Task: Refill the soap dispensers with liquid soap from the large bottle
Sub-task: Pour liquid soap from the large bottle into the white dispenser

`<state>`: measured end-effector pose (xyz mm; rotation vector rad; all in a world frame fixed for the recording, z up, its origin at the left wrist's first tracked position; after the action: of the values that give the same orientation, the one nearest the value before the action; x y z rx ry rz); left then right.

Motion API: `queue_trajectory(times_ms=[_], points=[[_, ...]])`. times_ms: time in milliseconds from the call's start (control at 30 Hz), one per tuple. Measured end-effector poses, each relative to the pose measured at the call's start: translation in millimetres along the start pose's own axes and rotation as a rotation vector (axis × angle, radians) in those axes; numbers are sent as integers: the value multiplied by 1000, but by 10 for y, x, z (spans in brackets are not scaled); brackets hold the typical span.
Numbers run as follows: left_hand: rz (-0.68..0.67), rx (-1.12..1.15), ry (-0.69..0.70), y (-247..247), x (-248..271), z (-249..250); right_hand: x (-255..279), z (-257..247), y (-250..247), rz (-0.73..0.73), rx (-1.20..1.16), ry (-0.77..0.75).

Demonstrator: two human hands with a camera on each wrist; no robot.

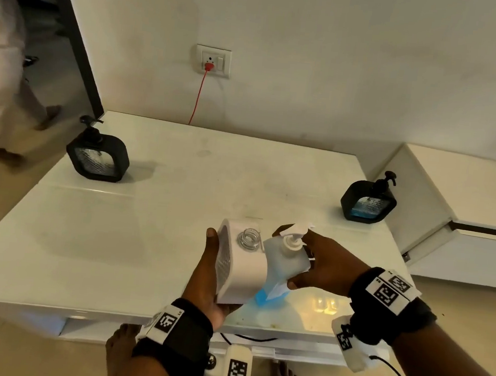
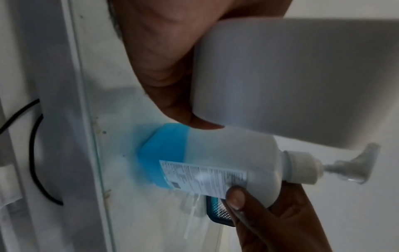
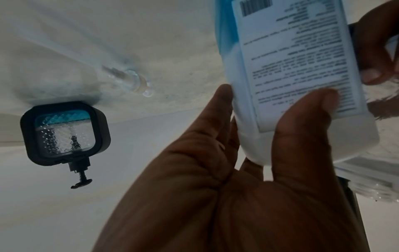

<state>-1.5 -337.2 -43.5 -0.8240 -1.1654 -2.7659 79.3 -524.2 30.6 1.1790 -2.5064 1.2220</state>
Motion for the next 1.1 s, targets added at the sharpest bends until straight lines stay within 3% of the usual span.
queue_trajectory(times_ms=[533, 700, 833, 967, 1100], points=[[25, 13, 48, -51, -122, -87, 53, -28, 125, 70, 34, 12], [35, 31, 58, -74, -121, -62, 252, 20, 19, -16, -54, 15], [18, 31, 55, -68, -132, -58, 421, -40, -227, 201, -358, -94], [3, 36, 60, -55, -124, -72, 264, -314, -349, 411, -405, 91], [-38, 27, 72, -8, -112, -69, 13, -650, -406, 385, -308, 270]])
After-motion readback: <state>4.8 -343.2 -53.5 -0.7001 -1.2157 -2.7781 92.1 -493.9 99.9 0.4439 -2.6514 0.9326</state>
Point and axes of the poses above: each hand's wrist, its own x-axis away from the middle knuckle, its own y-axis out of the palm, z = x × y, the point moved 3 cm from there along -x, towards the middle knuckle, and after that the axes turned 10 degrees about -z, right-handed, at the moved point
